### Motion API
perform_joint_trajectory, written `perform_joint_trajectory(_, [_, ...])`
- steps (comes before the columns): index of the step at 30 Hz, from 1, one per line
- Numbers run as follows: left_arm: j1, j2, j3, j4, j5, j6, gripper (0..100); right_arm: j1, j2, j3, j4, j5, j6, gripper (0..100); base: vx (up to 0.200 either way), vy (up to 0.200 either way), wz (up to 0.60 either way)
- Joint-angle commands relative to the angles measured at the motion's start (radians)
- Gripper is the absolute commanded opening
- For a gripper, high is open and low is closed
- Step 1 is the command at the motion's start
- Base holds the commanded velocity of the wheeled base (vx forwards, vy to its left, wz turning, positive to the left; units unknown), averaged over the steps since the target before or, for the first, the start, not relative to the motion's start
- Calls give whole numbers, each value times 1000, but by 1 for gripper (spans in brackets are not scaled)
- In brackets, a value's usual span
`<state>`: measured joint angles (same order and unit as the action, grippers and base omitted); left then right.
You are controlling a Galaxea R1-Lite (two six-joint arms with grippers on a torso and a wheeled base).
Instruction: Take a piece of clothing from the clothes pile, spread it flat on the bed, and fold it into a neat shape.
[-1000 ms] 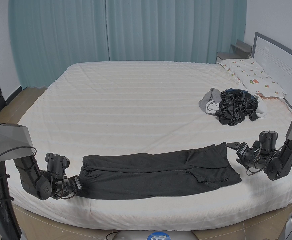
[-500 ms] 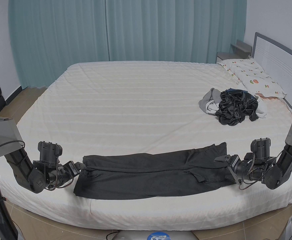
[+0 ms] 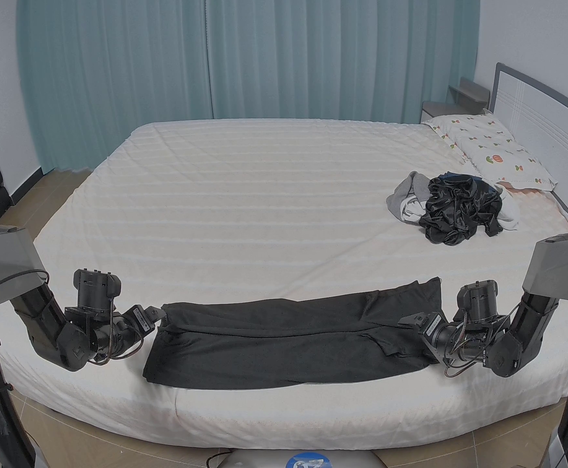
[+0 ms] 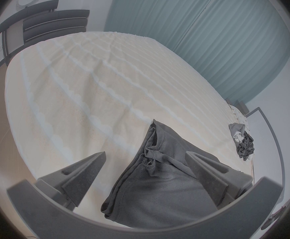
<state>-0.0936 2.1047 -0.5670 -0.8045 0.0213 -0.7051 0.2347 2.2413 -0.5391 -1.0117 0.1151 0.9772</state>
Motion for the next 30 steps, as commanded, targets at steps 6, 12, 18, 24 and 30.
perform_joint_trajectory(6, [0, 17, -1, -2, 2, -1, 100, 21, 20, 2, -10, -52, 0, 100, 0, 0, 0])
perform_joint_trajectory(12, [0, 18, -1, -2, 2, -1, 100, 34, 3, 19, -10, -74, 8, 100, 0, 0, 0])
perform_joint_trajectory(18, [0, 18, -1, -2, 2, 1, 100, 37, 3, 25, -8, -75, 17, 100, 0, 0, 0])
perform_joint_trajectory(24, [0, 21, -1, -2, 2, 1, 100, 49, 24, 24, -10, -86, 15, 100, 0, 0, 0])
perform_joint_trajectory(30, [0, 26, -1, -4, 2, 1, 100, 48, 50, -7, -8, -106, 15, 0, 0, 0, 0])
